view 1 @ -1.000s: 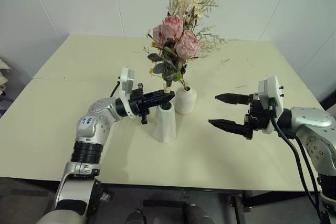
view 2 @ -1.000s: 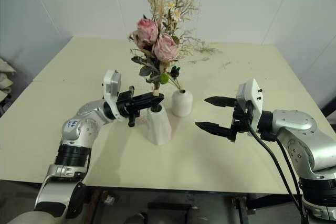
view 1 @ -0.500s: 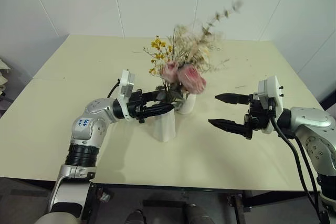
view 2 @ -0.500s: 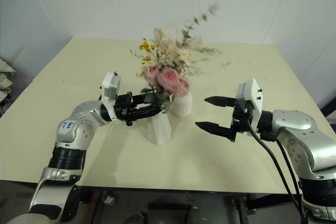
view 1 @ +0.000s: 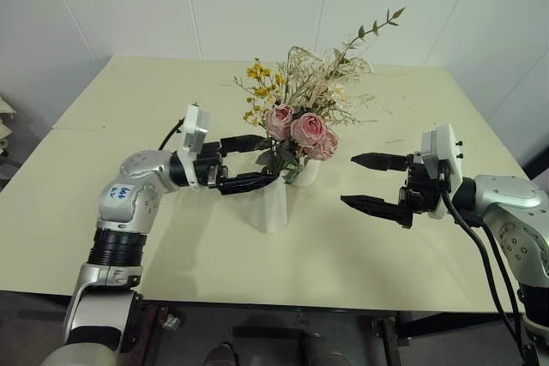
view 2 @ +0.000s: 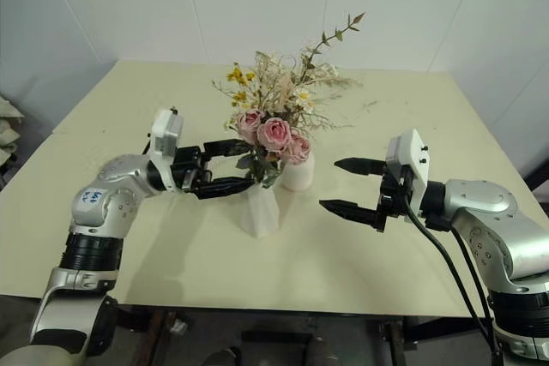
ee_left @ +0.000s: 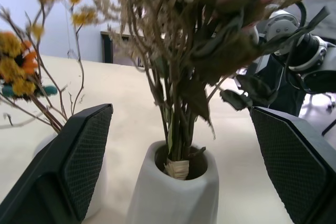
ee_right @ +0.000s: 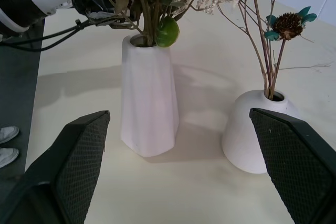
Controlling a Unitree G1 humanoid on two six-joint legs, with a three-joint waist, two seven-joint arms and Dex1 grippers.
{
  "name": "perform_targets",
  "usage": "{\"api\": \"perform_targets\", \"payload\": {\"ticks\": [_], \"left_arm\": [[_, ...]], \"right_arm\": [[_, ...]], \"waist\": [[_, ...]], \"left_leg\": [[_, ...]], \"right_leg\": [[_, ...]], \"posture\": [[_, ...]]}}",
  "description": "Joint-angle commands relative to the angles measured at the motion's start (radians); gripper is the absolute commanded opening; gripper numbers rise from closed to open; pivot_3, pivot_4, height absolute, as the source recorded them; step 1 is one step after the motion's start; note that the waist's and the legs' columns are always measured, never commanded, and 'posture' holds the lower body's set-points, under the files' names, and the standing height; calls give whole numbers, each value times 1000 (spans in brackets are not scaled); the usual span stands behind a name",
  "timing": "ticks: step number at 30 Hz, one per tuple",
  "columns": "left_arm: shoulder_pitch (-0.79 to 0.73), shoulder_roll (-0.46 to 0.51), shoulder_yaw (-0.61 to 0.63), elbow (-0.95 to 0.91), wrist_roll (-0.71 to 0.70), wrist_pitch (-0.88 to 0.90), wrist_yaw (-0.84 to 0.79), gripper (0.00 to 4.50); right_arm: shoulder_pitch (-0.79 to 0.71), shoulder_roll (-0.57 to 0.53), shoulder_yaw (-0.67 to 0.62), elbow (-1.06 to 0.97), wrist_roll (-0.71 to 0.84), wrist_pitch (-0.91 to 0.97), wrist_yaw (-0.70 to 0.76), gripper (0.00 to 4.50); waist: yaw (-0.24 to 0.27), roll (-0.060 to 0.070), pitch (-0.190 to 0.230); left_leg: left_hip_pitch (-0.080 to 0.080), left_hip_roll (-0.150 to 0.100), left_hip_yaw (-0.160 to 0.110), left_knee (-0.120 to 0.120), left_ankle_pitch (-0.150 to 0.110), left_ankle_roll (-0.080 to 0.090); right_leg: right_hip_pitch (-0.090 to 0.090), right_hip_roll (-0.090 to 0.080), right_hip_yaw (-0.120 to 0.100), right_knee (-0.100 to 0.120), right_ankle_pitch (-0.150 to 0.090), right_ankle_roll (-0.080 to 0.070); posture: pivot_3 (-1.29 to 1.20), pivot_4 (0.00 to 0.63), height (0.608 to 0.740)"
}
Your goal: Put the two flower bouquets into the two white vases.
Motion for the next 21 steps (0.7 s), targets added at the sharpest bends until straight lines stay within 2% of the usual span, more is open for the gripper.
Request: {"api": "perform_targets", "payload": {"ticks": [1, 7, 10, 13, 15, 17, 21], "left_arm": [[-16, 76, 53, -34, -9, -6, -22, 4477], [4, 175, 88, -46, 4, 0, -1, 4477], [100, 261, 213, -10, -37, -19, -51, 4477], [191, 313, 280, 67, -35, -76, -115, 4477], [232, 329, 311, 94, -39, -112, -149, 4477], [264, 342, 324, 101, -42, -121, -176, 4477], [338, 389, 349, 140, -5, -170, -202, 4477]], "right_arm": [[6, -28, -30, -11, 2, -11, 8, 4500], [32, -68, -55, -1, 6, -9, 24, 4500], [36, -116, -88, 28, 10, 4, 43, 4500], [38, -156, -106, 68, 7, -1, 70, 4500], [28, -179, -111, 111, -2, -17, 97, 4500], [9, -189, -107, 147, -12, -32, 117, 4500], [-2, -201, -113, 163, -3, -19, 147, 4500]], "waist": [[-1, 0, 0], [1, 0, 0], [-1, 0, 0], [-6, 1, 0], [-3, 1, 0], [-1, 1, 0], [2, 1, 0]], "left_leg": [[0, 0, 0, 0, 0, 0], [0, 0, 0, -2, 0, 0], [0, 0, 0, -2, -1, 0], [0, 1, 2, -5, -1, 0], [1, 1, 2, -7, -1, 0], [1, 1, 2, -7, -1, 0], [0, 1, 2, -7, -1, 0]], "right_leg": [[0, 0, 0, 0, 0, 0], [-1, 0, 0, 0, -1, 1], [-1, 0, 0, 0, -1, 1], [-3, 0, 0, 1, -1, 1], [-4, 0, 0, 2, -3, -1], [-4, 0, 0, 2, -11, -16], [-4, -1, 0, 1, -11, -15]], "posture": [[0, 150, 740], [0, 150, 740], [0, 150, 740], [0, 150, 740], [0, 150, 740], [0, 150, 740], [0, 150, 740]]}}
